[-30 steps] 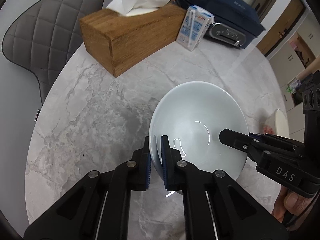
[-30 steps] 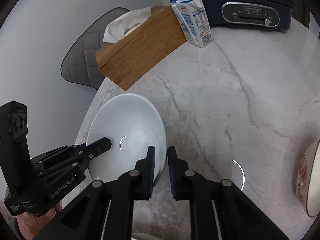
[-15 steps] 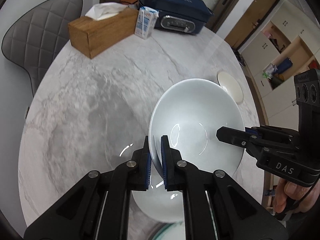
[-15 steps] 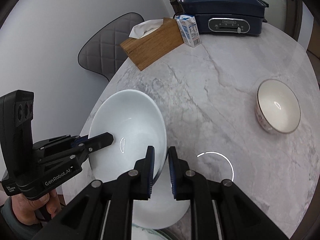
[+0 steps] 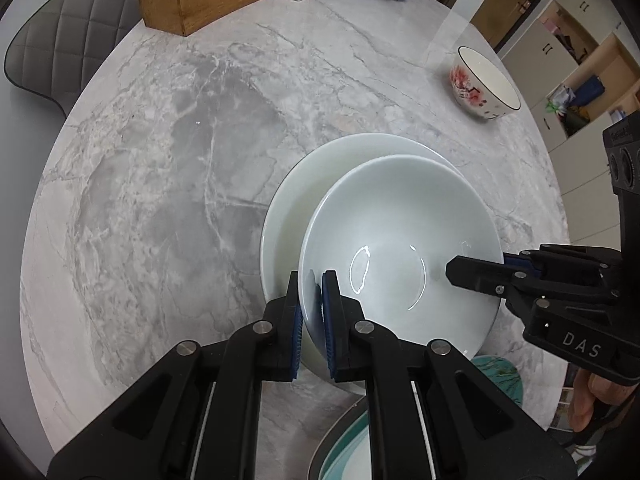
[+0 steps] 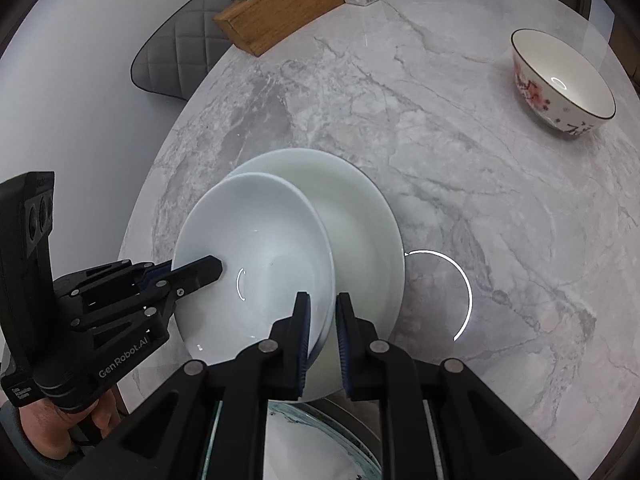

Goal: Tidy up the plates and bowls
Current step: 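Carry the small white bowl into the wide white bowl and open both grippers, then move to the red-patterned bowl and close both grippers on its rim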

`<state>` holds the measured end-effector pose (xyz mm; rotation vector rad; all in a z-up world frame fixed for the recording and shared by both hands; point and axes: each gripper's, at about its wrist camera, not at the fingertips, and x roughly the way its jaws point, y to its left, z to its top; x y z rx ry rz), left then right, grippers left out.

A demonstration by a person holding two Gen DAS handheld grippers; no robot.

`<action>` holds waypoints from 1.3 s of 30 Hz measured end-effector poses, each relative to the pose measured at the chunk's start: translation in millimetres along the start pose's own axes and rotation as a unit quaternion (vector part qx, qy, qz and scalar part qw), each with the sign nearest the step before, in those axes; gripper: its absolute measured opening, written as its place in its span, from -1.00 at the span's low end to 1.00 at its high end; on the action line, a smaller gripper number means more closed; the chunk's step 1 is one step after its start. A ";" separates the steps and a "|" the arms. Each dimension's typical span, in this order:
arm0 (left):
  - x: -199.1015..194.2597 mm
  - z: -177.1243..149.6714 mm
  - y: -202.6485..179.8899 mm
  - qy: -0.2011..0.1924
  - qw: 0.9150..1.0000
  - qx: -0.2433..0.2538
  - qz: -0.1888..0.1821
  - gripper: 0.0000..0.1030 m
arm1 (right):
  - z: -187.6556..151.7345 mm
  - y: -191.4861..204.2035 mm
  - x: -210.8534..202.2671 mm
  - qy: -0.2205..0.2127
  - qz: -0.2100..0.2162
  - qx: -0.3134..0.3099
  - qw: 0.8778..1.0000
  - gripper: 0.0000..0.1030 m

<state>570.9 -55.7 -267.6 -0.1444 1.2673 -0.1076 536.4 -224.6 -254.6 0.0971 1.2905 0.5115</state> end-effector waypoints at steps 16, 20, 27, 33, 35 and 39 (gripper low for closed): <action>5.8 5.4 -9.4 -0.028 0.998 0.044 0.033 -0.73 | 3.1 2.2 11.4 0.003 -0.024 -0.022 0.999 -0.63; -6.1 3.6 -5.1 -0.048 0.999 0.027 0.005 -0.33 | 2.1 7.9 9.0 -0.005 -0.010 -0.030 0.999 -0.10; -27.7 12.5 17.5 -0.061 0.997 -0.037 -0.028 0.19 | 4.3 4.8 -10.4 -0.031 0.000 -0.016 0.999 0.21; -65.6 49.8 27.4 -0.107 0.988 -0.072 -0.088 0.63 | 1.1 -30.2 -72.1 -0.123 0.044 0.030 0.991 0.84; -67.7 77.2 17.0 -0.112 0.986 -0.060 -0.110 0.92 | 6.3 -55.8 -90.7 -0.160 0.037 0.054 0.985 1.00; -54.5 137.8 -28.9 -0.104 0.987 0.007 -0.125 0.94 | 27.1 -123.4 -108.2 -0.184 0.011 0.117 0.976 1.00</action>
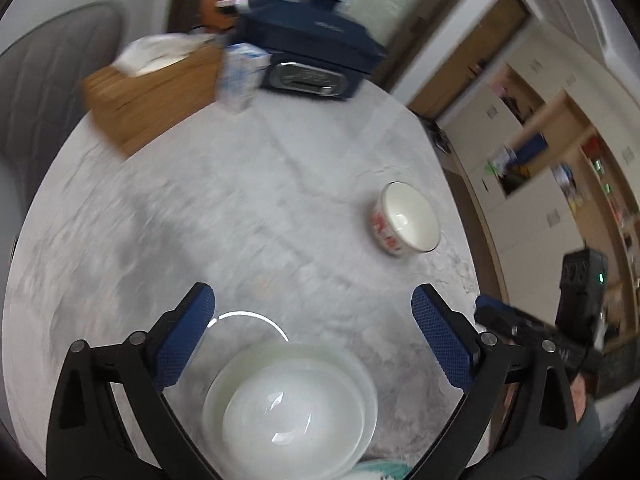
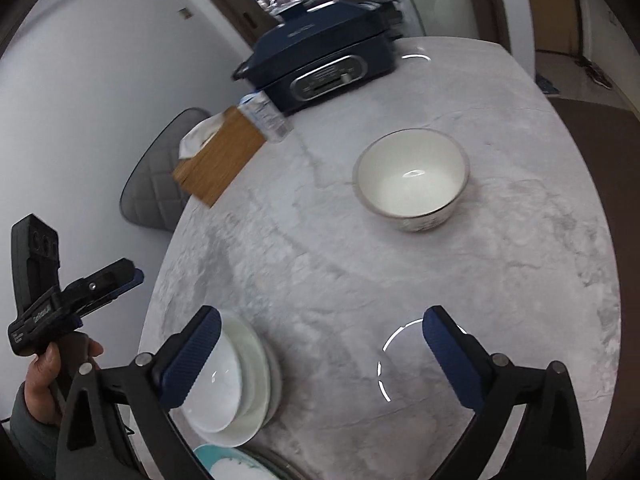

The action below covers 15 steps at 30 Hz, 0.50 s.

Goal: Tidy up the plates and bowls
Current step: 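Move to the red-patterned bowl and close both grippers on its rim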

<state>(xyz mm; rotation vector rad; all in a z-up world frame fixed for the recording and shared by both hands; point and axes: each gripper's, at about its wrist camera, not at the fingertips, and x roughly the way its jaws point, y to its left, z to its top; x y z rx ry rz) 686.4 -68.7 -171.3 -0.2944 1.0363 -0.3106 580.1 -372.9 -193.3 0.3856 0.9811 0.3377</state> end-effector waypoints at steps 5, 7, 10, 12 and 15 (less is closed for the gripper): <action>76.3 52.3 -55.8 0.043 0.997 0.060 -0.021 0.99 | 44.6 -66.1 11.7 -0.003 -0.038 0.060 0.997 1.00; 107.1 65.4 -71.6 0.059 0.995 0.074 -0.015 0.99 | 58.0 -78.8 21.0 0.004 -0.058 0.057 0.997 1.00; 144.7 77.9 -92.3 0.075 0.993 0.096 0.003 0.99 | 73.1 -90.8 35.1 0.014 -0.062 0.060 0.996 0.99; 167.3 81.9 -100.4 0.094 0.990 0.105 0.020 0.99 | 79.8 -96.7 42.1 0.017 -0.054 0.066 0.996 0.98; 195.1 81.4 -107.1 0.111 0.987 0.111 0.029 0.99 | 85.2 -101.7 53.0 0.029 -0.058 0.067 0.996 0.92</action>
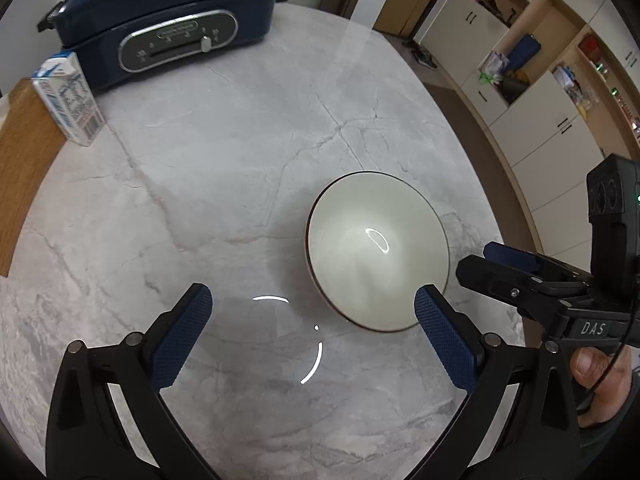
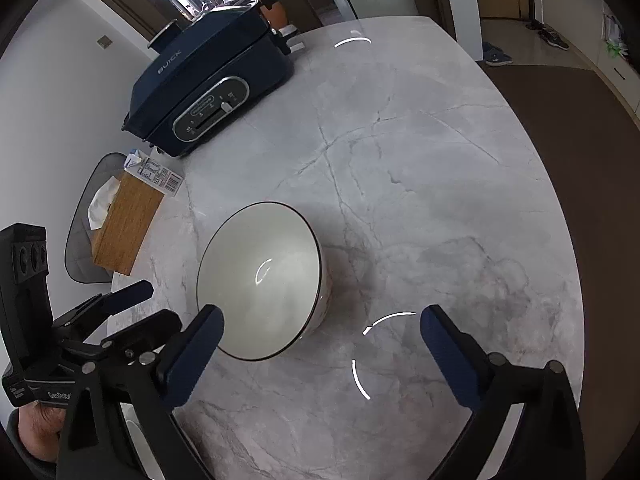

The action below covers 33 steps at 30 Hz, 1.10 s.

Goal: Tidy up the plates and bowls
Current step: 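Move to the red-patterned bowl and close both grippers on its rim, then carry the patterned bowl into the white bowls and open both grippers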

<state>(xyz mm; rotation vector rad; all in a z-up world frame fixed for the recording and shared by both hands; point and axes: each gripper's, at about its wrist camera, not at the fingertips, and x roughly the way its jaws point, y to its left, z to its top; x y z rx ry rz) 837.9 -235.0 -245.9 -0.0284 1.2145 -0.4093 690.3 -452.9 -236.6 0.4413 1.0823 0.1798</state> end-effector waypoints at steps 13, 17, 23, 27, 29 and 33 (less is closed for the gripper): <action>36.4 13.5 10.5 0.015 0.999 -0.006 0.028 0.86 | 12.7 -10.9 34.3 0.037 0.001 0.004 0.999 0.59; 45.3 14.4 10.5 0.026 0.999 -0.010 0.031 -0.19 | 11.9 -6.3 42.1 0.050 0.000 -0.014 0.999 0.04; 46.5 11.0 -2.9 0.024 0.999 0.006 0.029 -0.80 | 10.9 6.0 45.7 0.055 0.005 -0.037 0.998 -0.61; 40.7 5.2 -0.5 0.025 0.999 -0.002 0.023 -0.83 | 9.3 7.2 45.0 0.056 -0.001 -0.032 0.998 -0.65; 33.5 1.1 -3.3 0.022 1.000 0.000 0.021 -0.83 | 7.2 5.2 41.8 0.056 0.010 -0.022 0.998 -0.67; 9.0 -5.8 -6.6 0.009 1.000 0.003 0.024 -0.83 | 1.9 20.5 25.9 0.046 0.001 -0.042 0.998 -0.68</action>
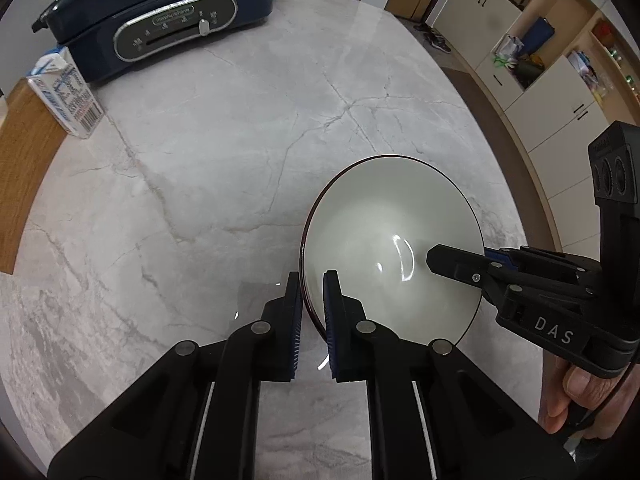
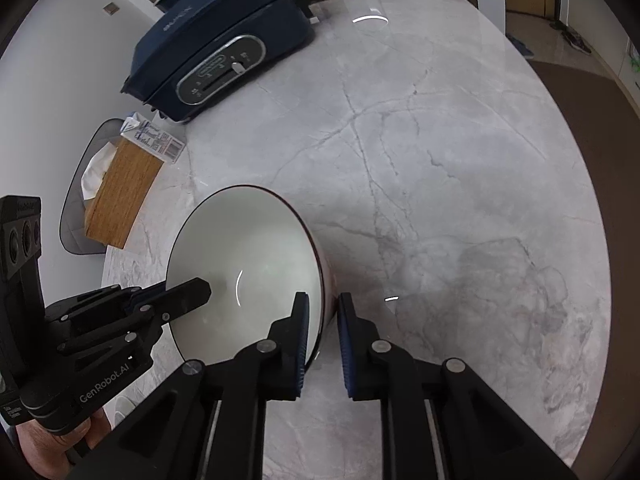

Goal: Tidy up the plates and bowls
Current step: 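Carry the patterned bowl into the white bowls and open both grippers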

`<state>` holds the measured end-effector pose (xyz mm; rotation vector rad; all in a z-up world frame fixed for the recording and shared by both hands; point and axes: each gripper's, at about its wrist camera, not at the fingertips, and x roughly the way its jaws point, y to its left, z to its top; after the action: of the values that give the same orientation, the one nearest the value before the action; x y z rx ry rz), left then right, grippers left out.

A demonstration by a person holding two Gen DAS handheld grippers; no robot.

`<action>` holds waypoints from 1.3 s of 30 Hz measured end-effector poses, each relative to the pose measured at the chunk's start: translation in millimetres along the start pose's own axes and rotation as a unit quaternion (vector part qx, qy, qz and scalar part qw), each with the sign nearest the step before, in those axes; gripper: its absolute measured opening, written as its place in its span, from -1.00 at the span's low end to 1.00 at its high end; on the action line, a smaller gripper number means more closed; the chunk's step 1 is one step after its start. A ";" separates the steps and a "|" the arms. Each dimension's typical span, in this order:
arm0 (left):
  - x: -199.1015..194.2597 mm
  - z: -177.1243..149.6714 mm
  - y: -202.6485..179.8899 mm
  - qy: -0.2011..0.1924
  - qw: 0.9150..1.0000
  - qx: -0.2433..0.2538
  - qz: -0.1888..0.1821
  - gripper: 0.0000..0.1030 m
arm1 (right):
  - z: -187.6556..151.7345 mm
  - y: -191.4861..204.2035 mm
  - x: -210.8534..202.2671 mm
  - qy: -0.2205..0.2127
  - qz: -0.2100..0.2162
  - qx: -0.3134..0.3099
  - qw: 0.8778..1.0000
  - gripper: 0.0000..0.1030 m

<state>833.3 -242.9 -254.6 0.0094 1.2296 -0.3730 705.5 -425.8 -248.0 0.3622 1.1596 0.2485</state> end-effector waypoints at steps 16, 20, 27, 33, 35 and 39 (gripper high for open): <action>-150.3 -140.3 49.3 -0.028 0.999 -0.039 -0.008 -0.83 | -89.7 118.9 -65.1 0.022 0.040 -0.090 0.995 -0.65; -172.5 -188.2 67.7 -0.025 0.998 -0.062 -0.005 -0.83 | -123.7 145.7 -61.3 0.046 0.055 -0.105 0.992 -0.65; -170.2 -252.8 96.1 -0.002 0.994 -0.105 0.008 -0.83 | -154.5 179.0 -35.0 0.085 0.057 -0.125 0.987 -0.65; -151.6 -276.3 104.6 0.020 0.992 -0.121 0.019 -0.83 | -168.5 189.7 -11.8 0.114 0.048 -0.136 0.983 -0.66; -143.6 -280.4 105.5 0.027 0.992 -0.123 0.024 -0.83 | -171.3 190.1 -5.7 0.119 0.043 -0.139 0.982 -0.66; -133.9 -276.1 107.0 0.026 0.991 -0.123 0.037 -0.83 | -173.3 191.0 3.4 0.123 0.027 -0.146 0.981 -0.66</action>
<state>572.8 -48.7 -246.6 -0.1479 1.3163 -0.1566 545.7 -223.8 -234.8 0.1048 1.3350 0.5155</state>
